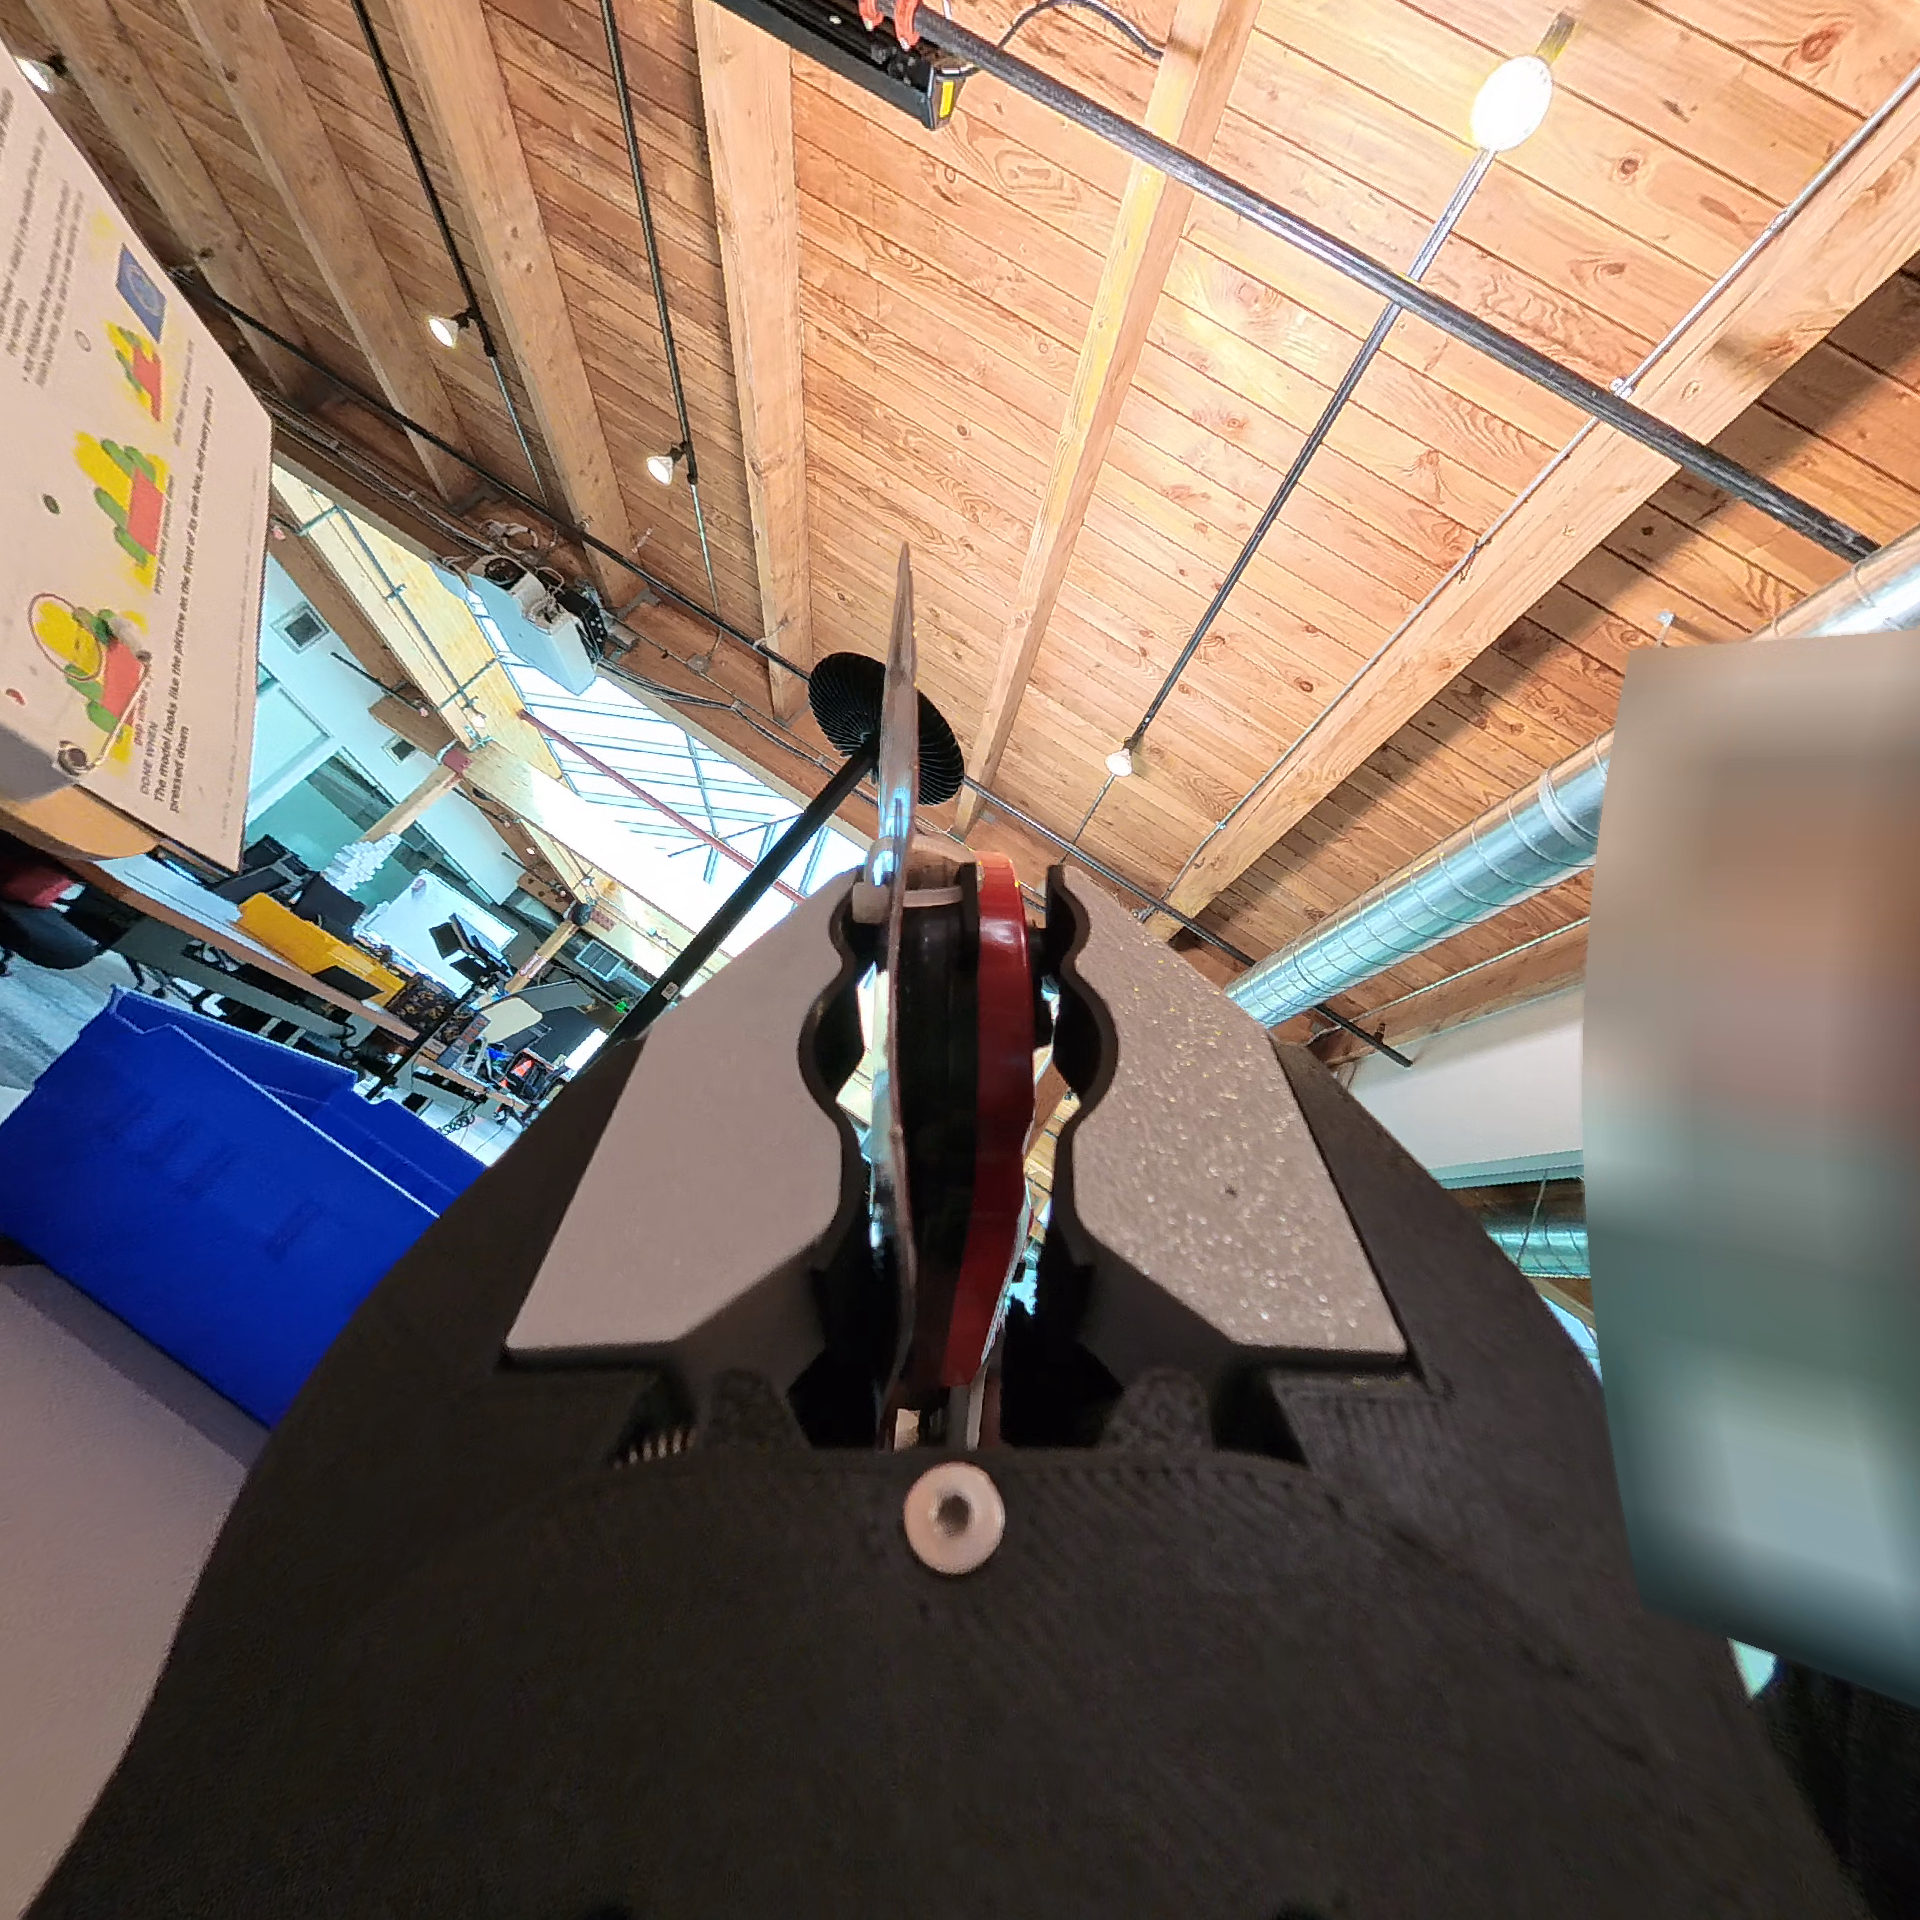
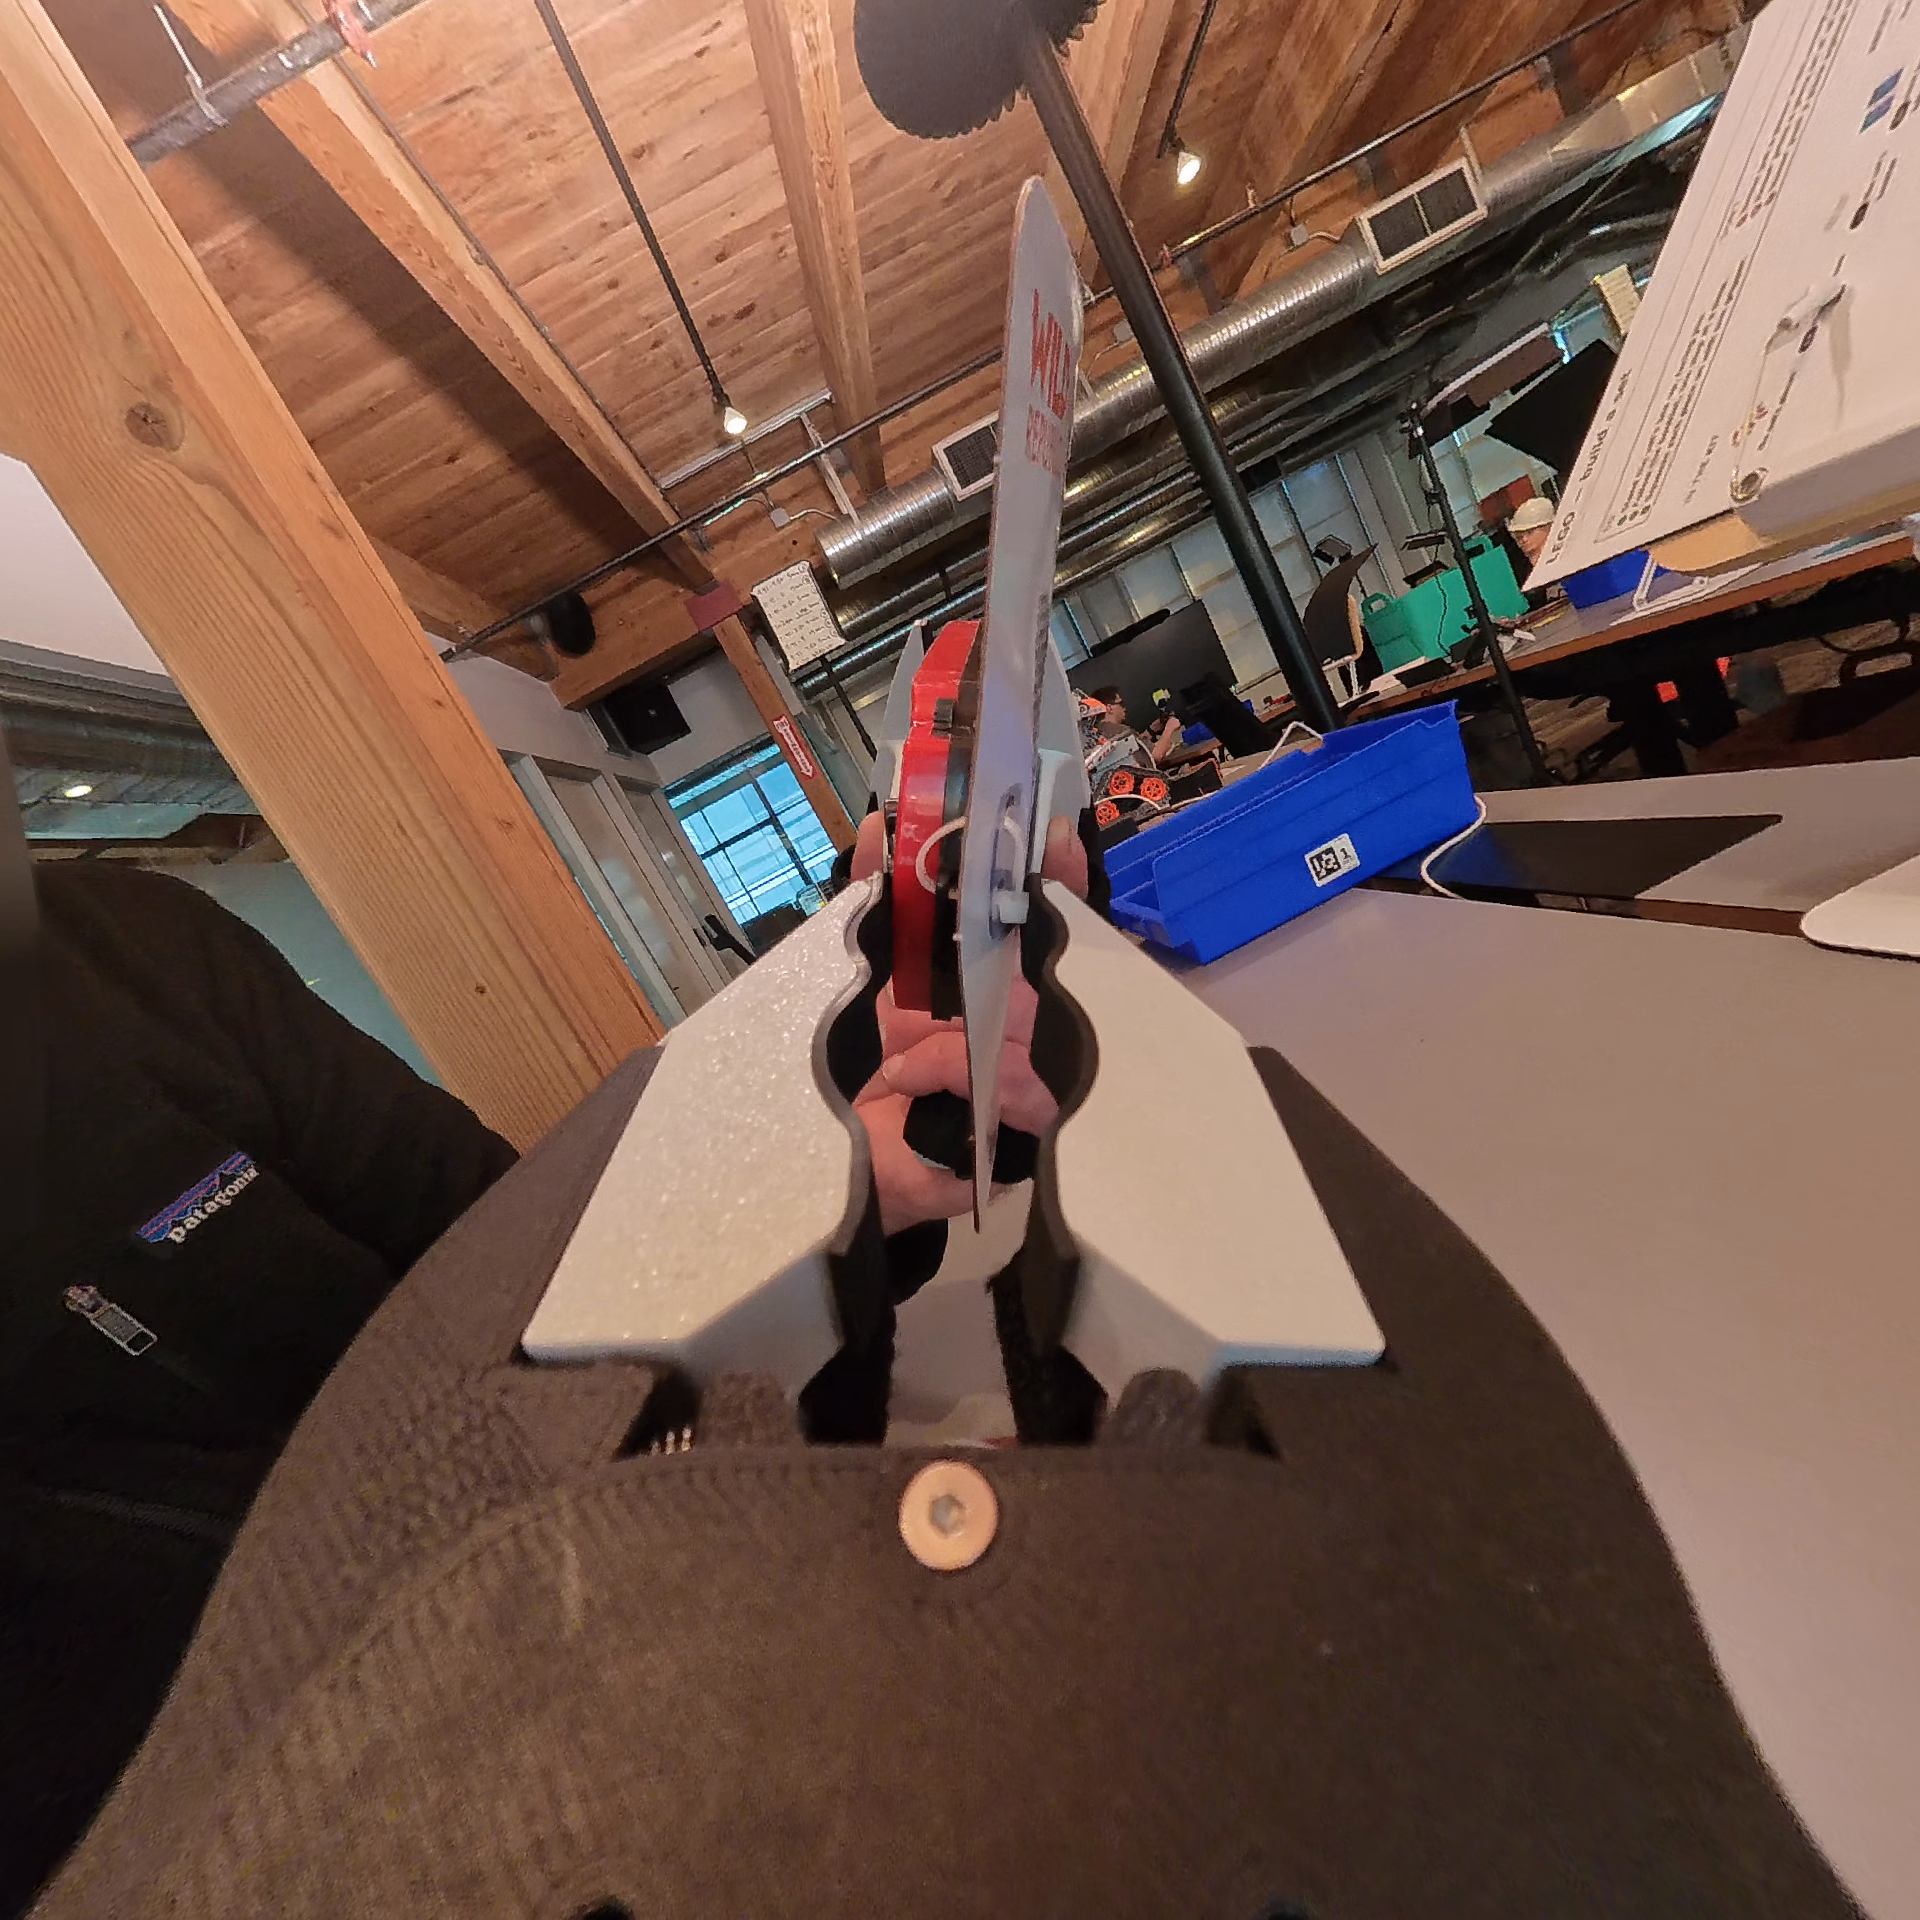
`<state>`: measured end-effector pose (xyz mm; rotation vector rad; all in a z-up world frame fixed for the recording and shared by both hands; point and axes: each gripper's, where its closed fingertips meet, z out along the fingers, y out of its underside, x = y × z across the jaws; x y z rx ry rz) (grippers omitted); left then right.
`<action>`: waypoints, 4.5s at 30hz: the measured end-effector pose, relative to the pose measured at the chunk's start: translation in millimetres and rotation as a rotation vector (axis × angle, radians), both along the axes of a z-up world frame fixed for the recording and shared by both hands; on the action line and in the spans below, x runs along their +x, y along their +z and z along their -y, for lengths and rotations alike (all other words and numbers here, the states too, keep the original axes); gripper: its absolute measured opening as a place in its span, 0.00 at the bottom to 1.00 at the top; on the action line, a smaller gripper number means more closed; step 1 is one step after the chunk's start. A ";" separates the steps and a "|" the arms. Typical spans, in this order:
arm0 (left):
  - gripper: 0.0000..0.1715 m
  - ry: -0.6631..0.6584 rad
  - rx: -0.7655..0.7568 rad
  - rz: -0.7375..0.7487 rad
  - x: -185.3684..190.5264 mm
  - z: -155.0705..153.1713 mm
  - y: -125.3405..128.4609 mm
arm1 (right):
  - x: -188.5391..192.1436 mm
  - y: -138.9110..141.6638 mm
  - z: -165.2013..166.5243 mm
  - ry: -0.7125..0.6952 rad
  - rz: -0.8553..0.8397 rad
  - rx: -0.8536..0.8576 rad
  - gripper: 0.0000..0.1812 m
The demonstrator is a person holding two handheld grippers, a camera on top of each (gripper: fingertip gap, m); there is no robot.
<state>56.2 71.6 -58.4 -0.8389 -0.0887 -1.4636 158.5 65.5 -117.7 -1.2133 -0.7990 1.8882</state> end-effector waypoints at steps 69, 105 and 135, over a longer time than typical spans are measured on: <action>0.19 -0.125 0.001 -0.748 59.3 21.2 -26.4 | 47.6 34.2 -10.4 -0.038 -0.278 0.001 0.13; 0.19 -0.128 -0.035 -0.694 64.6 15.8 -25.3 | 47.2 32.0 -12.0 -0.077 -0.235 0.032 0.16; 0.18 -0.099 -0.031 -0.640 59.2 15.0 -17.9 | 40.4 23.7 -10.1 -0.090 -0.135 0.073 0.18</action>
